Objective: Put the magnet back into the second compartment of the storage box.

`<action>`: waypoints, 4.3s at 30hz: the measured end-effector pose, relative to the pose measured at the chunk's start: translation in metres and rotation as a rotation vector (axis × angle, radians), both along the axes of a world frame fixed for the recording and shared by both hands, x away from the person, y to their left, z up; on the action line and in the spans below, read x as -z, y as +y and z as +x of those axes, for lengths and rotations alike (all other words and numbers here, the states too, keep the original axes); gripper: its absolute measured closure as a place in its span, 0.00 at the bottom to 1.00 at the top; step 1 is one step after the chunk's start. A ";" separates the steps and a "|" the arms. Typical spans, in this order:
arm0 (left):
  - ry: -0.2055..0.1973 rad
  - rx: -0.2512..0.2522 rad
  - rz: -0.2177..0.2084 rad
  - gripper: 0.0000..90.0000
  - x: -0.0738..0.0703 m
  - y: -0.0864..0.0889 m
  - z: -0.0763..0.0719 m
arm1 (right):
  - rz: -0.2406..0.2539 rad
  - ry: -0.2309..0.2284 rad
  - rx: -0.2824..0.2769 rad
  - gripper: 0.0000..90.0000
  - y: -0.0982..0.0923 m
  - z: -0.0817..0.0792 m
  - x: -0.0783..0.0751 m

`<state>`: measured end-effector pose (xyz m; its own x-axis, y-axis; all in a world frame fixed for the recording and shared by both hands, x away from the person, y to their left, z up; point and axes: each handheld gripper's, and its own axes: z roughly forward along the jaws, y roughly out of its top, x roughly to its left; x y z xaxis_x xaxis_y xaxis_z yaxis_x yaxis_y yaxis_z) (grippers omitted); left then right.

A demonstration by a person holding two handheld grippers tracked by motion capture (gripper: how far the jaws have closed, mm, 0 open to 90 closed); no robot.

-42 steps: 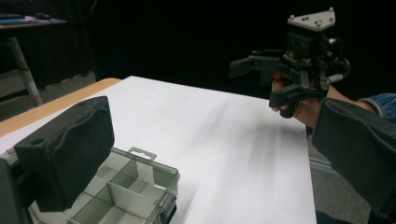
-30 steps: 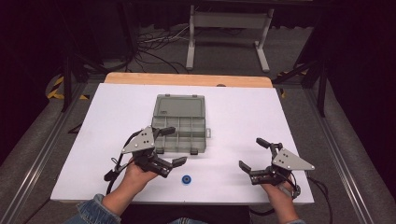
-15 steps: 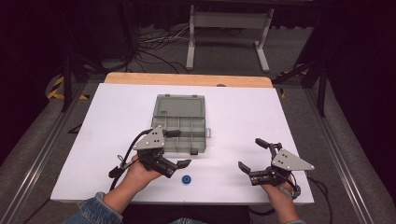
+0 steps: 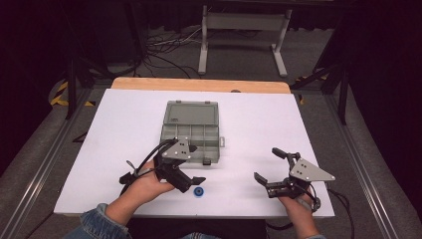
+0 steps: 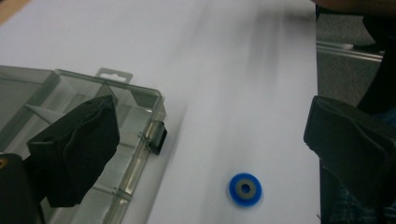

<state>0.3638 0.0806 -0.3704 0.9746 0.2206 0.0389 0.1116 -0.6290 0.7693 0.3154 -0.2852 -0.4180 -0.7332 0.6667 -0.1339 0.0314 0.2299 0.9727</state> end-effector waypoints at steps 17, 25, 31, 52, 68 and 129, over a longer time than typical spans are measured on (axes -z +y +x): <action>0.041 0.016 0.214 0.09 -0.017 -0.019 -0.004 | 0.006 0.012 -0.012 0.03 0.000 0.001 0.001; 0.051 0.020 0.293 0.10 -0.019 -0.024 -0.004 | 0.008 0.020 -0.015 0.03 0.000 0.001 0.001; 0.075 0.040 0.305 0.14 -0.017 -0.027 -0.003 | 0.008 0.020 -0.015 0.03 0.000 0.001 0.001; 0.144 0.085 0.395 0.13 0.019 -0.047 -0.004 | 0.013 0.025 -0.016 0.03 -0.001 0.001 0.002; 0.189 0.119 0.489 0.14 0.039 -0.050 0.000 | 0.008 0.030 -0.022 0.03 0.000 0.001 0.002; 0.153 0.106 0.537 0.69 0.042 -0.048 -0.003 | 0.006 0.034 -0.036 0.03 0.001 0.002 0.002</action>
